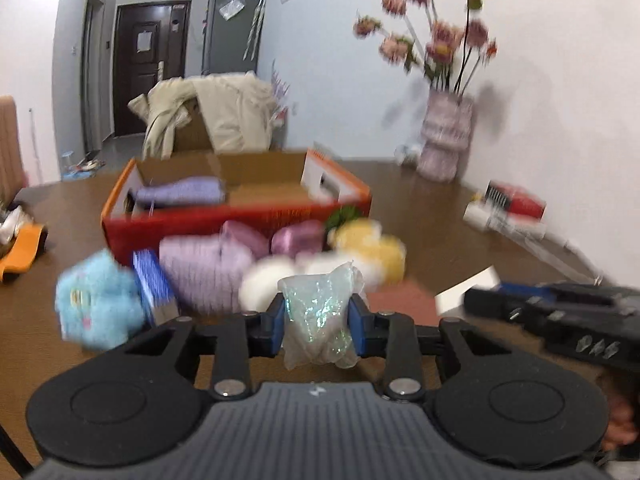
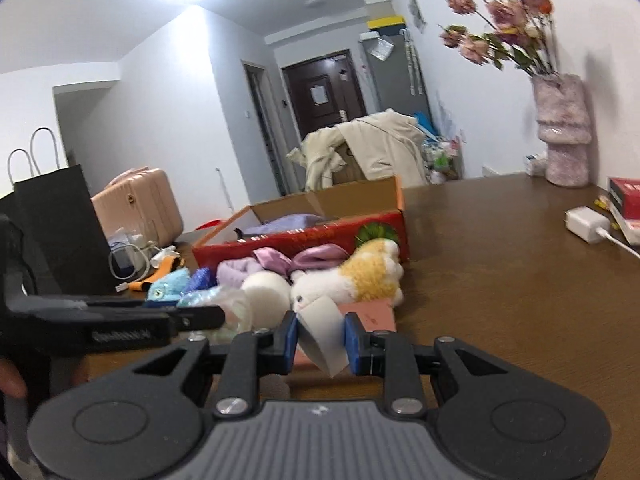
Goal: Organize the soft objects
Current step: 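Carry the clear plastic bag into the box and open the left gripper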
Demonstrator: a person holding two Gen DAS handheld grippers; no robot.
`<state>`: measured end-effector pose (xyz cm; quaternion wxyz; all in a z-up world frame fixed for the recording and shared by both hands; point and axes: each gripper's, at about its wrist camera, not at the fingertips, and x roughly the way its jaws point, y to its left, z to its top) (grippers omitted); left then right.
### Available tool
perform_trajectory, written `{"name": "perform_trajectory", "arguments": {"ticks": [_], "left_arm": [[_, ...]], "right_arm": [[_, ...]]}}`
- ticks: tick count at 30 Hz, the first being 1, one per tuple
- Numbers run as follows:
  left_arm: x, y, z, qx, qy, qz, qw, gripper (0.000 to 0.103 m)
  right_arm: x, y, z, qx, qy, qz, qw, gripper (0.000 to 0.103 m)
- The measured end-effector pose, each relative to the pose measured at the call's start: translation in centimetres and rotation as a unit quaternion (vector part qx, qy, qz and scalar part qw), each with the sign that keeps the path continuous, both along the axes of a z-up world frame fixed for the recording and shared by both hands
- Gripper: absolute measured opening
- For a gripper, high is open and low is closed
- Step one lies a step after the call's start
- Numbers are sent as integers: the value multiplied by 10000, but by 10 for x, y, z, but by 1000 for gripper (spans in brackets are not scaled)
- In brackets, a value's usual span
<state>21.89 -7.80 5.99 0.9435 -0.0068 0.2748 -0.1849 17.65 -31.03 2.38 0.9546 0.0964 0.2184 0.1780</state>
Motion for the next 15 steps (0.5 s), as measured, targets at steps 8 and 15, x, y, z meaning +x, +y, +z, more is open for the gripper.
{"name": "perform_trajectory", "arguments": {"ticks": [8,15], "left_arm": [[148,-1,75,310,-521,-82,9981,35],[336,-11,17,411,710,368,9959,35]], "right_arm": [[153,-1,63,-467,-455,370,9972,26],[354,36,36,-1589,522,153,9858,27]]}}
